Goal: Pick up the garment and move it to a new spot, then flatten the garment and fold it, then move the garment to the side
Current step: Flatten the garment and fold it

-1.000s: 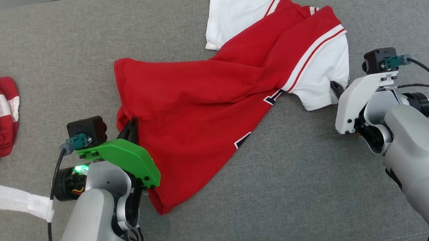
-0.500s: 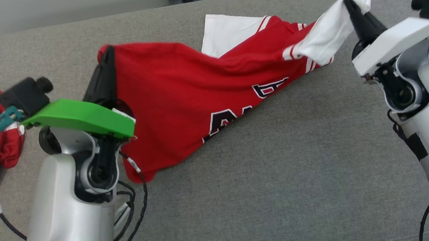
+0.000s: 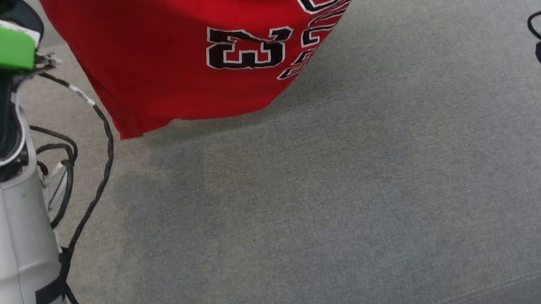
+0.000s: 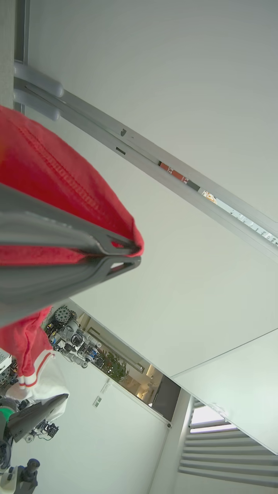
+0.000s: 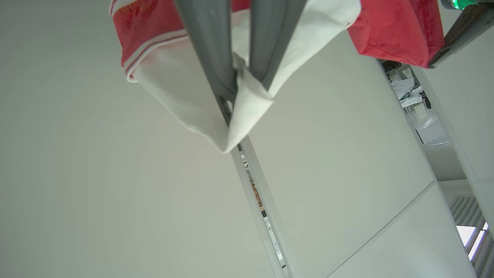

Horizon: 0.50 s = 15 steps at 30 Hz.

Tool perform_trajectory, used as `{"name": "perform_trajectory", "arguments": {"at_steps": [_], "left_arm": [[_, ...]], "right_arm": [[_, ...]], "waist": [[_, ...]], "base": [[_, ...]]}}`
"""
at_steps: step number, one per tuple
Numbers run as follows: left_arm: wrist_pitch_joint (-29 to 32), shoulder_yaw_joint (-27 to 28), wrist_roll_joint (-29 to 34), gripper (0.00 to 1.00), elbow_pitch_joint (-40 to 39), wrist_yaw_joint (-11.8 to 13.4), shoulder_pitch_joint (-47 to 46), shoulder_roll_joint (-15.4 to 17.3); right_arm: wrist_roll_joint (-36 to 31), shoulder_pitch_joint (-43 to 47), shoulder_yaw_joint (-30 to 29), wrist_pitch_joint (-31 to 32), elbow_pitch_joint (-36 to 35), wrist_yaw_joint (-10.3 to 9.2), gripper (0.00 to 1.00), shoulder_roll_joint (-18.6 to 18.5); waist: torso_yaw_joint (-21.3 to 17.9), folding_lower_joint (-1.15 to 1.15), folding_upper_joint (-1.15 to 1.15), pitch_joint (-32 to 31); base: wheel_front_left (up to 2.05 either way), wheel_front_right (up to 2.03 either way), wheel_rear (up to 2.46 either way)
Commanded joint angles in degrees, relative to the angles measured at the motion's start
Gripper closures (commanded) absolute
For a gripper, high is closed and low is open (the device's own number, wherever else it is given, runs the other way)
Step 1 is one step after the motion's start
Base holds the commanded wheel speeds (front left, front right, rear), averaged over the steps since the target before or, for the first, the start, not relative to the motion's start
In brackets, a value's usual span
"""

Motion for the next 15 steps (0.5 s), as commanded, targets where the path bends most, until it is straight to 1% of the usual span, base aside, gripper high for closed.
{"name": "perform_trajectory", "arguments": {"at_steps": [1, 2, 4, 6, 10, 12, 15], "left_arm": [[0.3, 0.5, -0.2, 1.00, -0.1, 0.4, -1.7, 0.7], [0.3, 0.8, 0.2, 1.00, -0.2, 0.8, -2.6, 1.2], [0.0, 1.1, 1.5, 1.00, -0.5, 1.7, -4.7, 1.9], [0.1, 0.9, 2.2, 1.00, -0.5, 2.1, -6.4, 2.2], [-0.6, 0.2, 4.0, 1.00, 1.0, 2.3, -10.4, 3.1], [-1.8, -0.1, 6.4, 1.00, 2.4, 2.7, -12.5, 3.8], [-4.3, -0.9, 9.4, 1.00, 5.0, 2.0, -15.4, 4.8]], "right_arm": [[-0.5, -1.8, -0.8, 0.7, -1.1, 0.02, 1.00, 0.9], [-0.8, -2.7, -1.5, 1.3, -1.6, 0.02, 1.00, 1.2], [-3.3, -5.1, -2.3, 2.2, -2.7, 0.02, 1.00, 0.9], [-5.0, -7.3, -3.3, 2.7, -2.2, 0.02, 1.00, 1.9], [-9.9, -12.4, -4.7, 2.9, 2.5, 0.02, 1.00, 3.5], [-12.1, -14.8, -5.1, 2.1, 6.0, 0.02, 1.00, 4.6], [-15.9, -18.1, -5.6, -0.7, 12.0, 0.02, 1.00, 6.3]], "waist": [[-0.6, 0.00, 0.00, 1.1], [-0.7, 0.00, 0.00, 1.5], [-1.1, 0.00, 0.00, 2.9], [-1.4, 0.00, 0.00, 4.6], [-2.3, 0.00, 0.00, 8.8], [-3.0, 0.00, 0.00, 11.3], [-4.3, 0.00, 0.00, 14.7]], "base": [[0.00, 0.00, 0.00], [0.00, 0.00, 0.00], [0.00, 0.00, 0.00], [0.00, 0.00, 0.00], [0.00, 0.00, 0.00], [0.00, 0.00, 0.00], [0.00, 0.00, 0.00]]}}
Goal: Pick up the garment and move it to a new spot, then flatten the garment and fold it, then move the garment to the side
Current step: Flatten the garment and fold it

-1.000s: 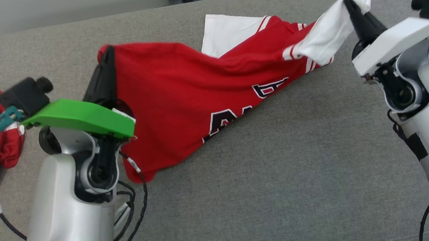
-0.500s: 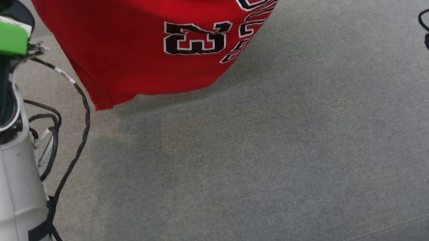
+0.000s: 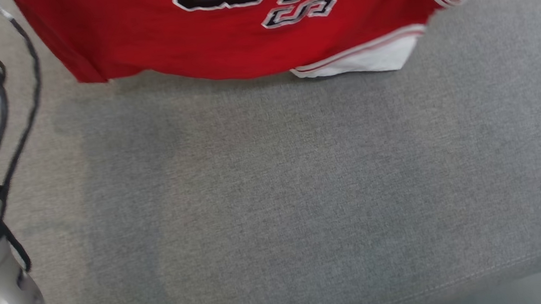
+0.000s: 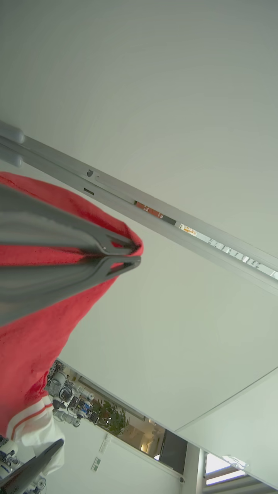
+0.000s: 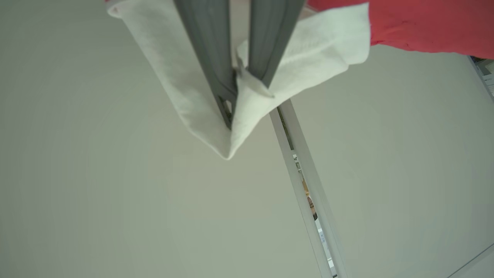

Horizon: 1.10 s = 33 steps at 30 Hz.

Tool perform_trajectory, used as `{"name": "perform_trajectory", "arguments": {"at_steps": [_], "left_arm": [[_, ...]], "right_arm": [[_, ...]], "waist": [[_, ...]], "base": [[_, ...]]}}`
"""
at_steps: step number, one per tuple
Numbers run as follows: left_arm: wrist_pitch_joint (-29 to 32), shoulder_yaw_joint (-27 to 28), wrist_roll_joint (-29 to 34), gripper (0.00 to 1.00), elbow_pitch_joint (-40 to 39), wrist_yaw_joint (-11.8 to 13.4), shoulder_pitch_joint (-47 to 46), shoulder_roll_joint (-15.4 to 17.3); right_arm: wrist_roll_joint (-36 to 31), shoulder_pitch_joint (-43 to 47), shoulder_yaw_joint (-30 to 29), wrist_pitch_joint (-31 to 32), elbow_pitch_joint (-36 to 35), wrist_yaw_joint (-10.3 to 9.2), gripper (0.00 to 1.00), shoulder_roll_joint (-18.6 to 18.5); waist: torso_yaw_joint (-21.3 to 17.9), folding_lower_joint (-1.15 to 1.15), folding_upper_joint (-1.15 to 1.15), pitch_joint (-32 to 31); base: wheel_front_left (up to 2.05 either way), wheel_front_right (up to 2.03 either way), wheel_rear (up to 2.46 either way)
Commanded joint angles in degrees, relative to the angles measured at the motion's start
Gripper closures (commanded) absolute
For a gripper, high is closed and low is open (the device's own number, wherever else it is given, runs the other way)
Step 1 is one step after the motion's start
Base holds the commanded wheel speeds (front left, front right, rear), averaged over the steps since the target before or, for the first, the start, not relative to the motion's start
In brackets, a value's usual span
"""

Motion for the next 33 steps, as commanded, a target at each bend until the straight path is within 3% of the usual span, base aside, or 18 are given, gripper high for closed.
{"name": "perform_trajectory", "arguments": {"at_steps": [1, 4, 8, 11, 17, 22, 28, 33], "left_arm": [[-1.8, -0.1, 1.8, 1.00, 1.4, -0.8, -2.1, 1.0], [-9.2, -1.3, 8.8, 1.00, 4.3, -3.1, -5.6, 4.1], [-17.7, -2.1, 13.1, 1.00, 8.6, -4.9, -10.6, 4.4], [-22.6, -1.2, 13.1, 1.00, 10.0, -6.2, -15.3, 4.1], [-25.7, -0.2, 9.8, 1.00, 10.7, -8.4, -19.1, 2.6], [-26.0, -4.9, 9.4, 1.00, 12.2, -9.2, -11.1, 2.9], [-26.5, -8.1, 4.8, 1.00, 12.0, -9.3, 2.5, 1.9], [-26.6, -8.7, -0.7, 1.00, 10.0, -9.3, 15.1, 0.4]], "right_arm": [[-1.3, -2.0, -0.9, -2.1, 2.7, 0.02, 1.00, 1.3], [-3.4, -7.0, -3.3, -7.6, 7.8, 0.02, 1.00, 4.2], [-5.9, -13.3, -2.9, -15.4, 11.8, 0.02, 1.00, 6.1], [-8.1, -18.5, -1.9, -21.6, 12.2, 0.02, 1.00, 6.4], [-12.2, -19.9, -1.2, -25.0, 10.4, 0.02, 1.00, 4.1], [-11.4, -12.7, 2.7, -25.0, 10.0, 0.01, 1.00, 1.3], [-6.5, 1.5, 8.9, -25.1, 8.3, 0.01, 1.00, -2.9], [-2.2, 15.7, 11.7, -20.3, 3.5, 0.01, 1.00, -8.2]], "waist": [[-2.8, 0.00, 0.00, 6.0], [-4.2, 0.00, 0.00, 8.3], [-5.2, 0.00, 0.00, 9.6], [-5.3, 0.00, 0.00, 9.7], [-3.4, 0.00, 0.00, 9.9], [-1.5, 0.00, 0.00, 11.3], [0.4, 0.00, 0.00, 10.2], [2.3, 0.00, 0.00, 6.5]], "base": [[0.00, 0.00, 0.00], [0.00, 0.00, 0.00], [0.00, 0.00, 0.00], [0.00, 0.00, 0.00], [0.00, 0.00, 0.00], [0.00, 0.00, 0.00], [0.00, 0.00, 0.00], [0.00, 0.00, 0.00]]}}
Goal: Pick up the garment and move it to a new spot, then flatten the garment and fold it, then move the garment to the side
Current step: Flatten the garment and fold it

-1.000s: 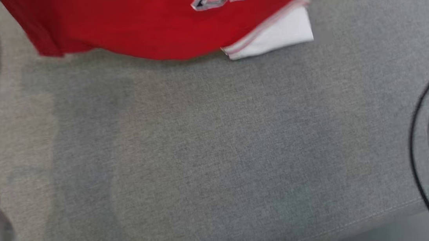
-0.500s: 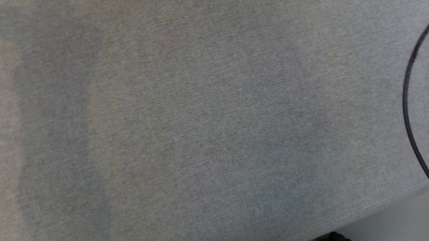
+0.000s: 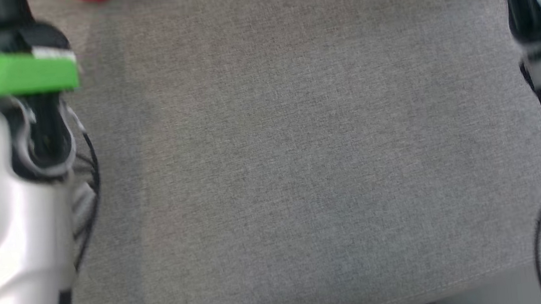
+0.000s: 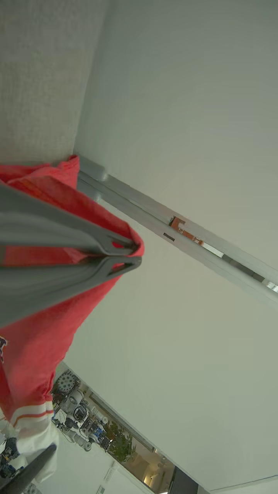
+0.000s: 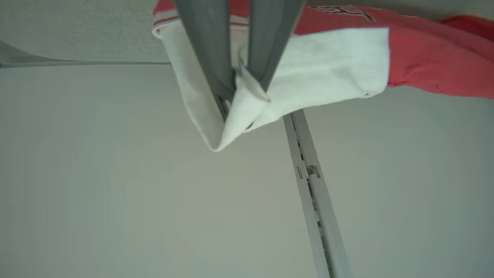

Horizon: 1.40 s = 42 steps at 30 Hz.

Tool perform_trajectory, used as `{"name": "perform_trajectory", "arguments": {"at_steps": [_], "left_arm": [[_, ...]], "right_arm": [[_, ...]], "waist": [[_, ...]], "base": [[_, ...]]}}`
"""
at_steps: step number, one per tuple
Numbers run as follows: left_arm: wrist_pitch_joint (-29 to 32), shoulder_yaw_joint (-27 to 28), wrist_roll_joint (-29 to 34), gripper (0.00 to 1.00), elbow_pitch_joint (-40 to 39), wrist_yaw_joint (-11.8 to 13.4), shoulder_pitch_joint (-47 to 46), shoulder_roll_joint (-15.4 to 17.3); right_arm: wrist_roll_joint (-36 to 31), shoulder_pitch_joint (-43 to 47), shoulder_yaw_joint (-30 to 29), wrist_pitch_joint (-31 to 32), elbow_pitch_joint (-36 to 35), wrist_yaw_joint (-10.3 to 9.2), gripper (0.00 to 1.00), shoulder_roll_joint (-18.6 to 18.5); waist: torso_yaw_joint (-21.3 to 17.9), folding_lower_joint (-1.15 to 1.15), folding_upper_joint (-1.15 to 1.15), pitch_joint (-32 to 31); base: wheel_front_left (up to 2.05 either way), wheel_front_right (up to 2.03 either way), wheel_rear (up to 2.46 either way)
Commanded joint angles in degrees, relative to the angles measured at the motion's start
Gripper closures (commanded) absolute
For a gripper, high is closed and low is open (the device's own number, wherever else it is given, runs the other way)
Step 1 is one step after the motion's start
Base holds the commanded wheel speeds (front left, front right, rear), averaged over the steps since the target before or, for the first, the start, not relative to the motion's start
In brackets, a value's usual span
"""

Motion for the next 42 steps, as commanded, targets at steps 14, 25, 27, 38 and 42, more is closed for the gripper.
{"name": "perform_trajectory", "arguments": {"at_steps": [14, 25, 27, 38, 42], "left_arm": [[-0.2, -7.4, -13.8, 1.00, -4.2, -0.2, 31.3, 2.8], [2.7, -11.6, -14.9, 1.00, -6.2, 1.4, 42.6, 3.1], [2.7, -12.0, -14.7, 1.00, -6.6, 2.0, 44.5, 3.3], [5.2, -14.7, -13.5, 1.00, -6.7, 4.8, 50.0, 4.9], [5.2, -14.5, -13.5, 1.00, -7.8, 5.6, 49.9, 5.2]], "right_arm": [[-3.0, 44.1, -16.0, 29.3, -24.8, -0.01, 1.00, 4.6], [-15.4, 58.0, -25.5, 46.8, -36.3, -0.01, 1.00, 12.1], [-15.9, 60.0, -26.2, 49.8, -37.4, -0.01, 1.00, 12.9], [-16.7, 69.1, -27.6, 61.4, -43.1, -0.03, 1.00, 14.4], [-15.7, 68.8, -26.5, 62.1, -44.1, -0.03, 1.00, 14.6]], "waist": [[4.8, 0.00, 0.00, -15.7], [6.8, 0.00, 0.00, -20.4], [7.1, 0.00, 0.00, -20.8], [7.0, 0.00, 0.00, -20.5], [6.8, 0.00, 0.00, -20.2]], "base": [[0.00, 0.00, 0.00], [0.00, 0.00, 0.00], [0.00, 0.00, 0.00], [0.00, 0.00, 0.00], [0.00, 0.00, 0.00]]}}
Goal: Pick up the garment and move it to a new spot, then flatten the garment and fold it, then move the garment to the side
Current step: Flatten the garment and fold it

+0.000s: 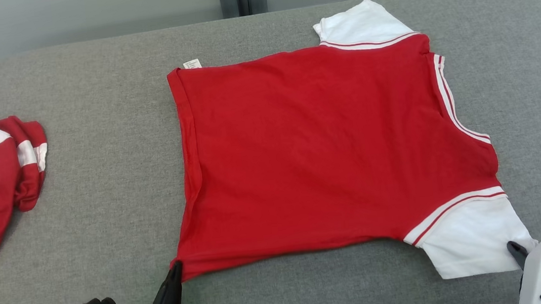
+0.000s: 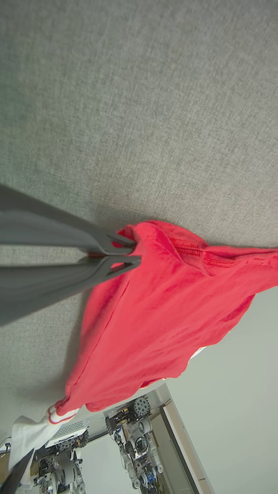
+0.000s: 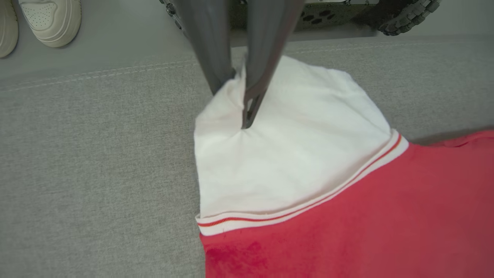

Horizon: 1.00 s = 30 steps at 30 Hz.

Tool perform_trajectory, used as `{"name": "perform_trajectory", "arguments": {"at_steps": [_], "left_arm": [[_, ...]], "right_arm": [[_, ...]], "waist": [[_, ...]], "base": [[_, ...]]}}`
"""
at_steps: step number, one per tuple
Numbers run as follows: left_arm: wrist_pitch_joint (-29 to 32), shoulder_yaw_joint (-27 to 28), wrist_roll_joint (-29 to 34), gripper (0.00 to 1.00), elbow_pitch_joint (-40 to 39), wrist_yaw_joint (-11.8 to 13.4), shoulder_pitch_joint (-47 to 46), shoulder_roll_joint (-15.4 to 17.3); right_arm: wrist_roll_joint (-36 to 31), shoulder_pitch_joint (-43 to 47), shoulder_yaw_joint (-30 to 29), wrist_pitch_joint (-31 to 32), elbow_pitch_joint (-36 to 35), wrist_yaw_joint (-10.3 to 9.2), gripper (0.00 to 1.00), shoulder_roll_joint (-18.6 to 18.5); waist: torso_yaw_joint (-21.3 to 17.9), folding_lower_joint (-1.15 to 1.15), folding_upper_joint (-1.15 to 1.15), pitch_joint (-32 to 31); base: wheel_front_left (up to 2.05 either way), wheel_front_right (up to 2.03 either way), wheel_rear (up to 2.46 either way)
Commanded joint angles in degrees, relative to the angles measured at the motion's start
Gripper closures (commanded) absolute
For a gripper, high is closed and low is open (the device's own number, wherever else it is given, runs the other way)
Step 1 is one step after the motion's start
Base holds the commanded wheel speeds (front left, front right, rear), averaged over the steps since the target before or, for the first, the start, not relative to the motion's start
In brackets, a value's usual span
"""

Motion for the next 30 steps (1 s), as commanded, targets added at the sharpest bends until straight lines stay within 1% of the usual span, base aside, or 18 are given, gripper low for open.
{"name": "perform_trajectory", "arguments": {"at_steps": [1, 6, 11, 13, 18, 21, 24, 30], "left_arm": [[-0.2, 0.3, -0.3, 1.00, -0.7, 0.4, -0.3, 0.3], [1.0, 0.1, 0.0, 1.00, -1.9, 0.2, -4.0, 0.0], [2.3, -0.2, 0.3, 1.00, -1.9, 0.3, -8.9, -1.2], [2.7, -0.2, 0.5, 1.00, -1.1, 0.3, -10.9, -1.4], [2.4, -0.8, 2.8, 1.00, 3.2, 0.0, -16.3, -2.1], [1.8, -0.6, 3.2, 1.00, 6.6, -0.2, -19.4, -3.2], [1.0, -0.6, 4.0, 1.00, 9.7, -0.6, -21.8, -3.5], [-0.6, -0.4, 3.8, 1.00, 15.1, -1.8, -25.3, -5.2]], "right_arm": [[0.5, -0.7, 0.2, -0.5, -0.5, -0.06, 1.00, 0.0], [1.2, -4.3, 1.6, -1.7, -0.8, -0.05, 1.00, 0.0], [2.7, -10.4, 3.2, -3.3, 0.9, -0.05, 1.00, -1.9], [3.0, -13.4, 3.3, -5.1, 2.4, -0.05, 1.00, -2.7], [3.4, -20.0, 4.5, -8.8, 8.1, -0.04, 1.00, -4.2], [2.4, -23.7, 4.9, -11.0, 11.8, -0.04, 1.00, -5.1], [1.7, -27.0, 5.6, -13.3, 15.1, -0.04, 1.00, -5.3], [1.7, -32.6, 7.5, -18.8, 20.4, -0.04, 1.00, -6.1]], "waist": [[0.0, 0.01, 0.00, 0.0], [0.3, 0.01, 0.00, 0.2], [0.5, 0.01, 0.00, 0.8], [0.5, 0.01, 0.00, 1.1], [1.0, 0.01, 0.00, 2.1], [1.1, 0.01, 0.00, 2.9], [1.2, 0.01, 0.00, 3.8], [1.4, 0.01, 0.00, 5.7]], "base": [[0.00, 0.00, 0.00], [0.00, 0.00, 0.00], [0.00, 0.00, 0.00], [0.00, 0.00, 0.00], [0.00, 0.00, 0.00], [0.00, 0.00, 0.00], [0.00, 0.00, 0.00], [0.00, 0.00, 0.00]]}}
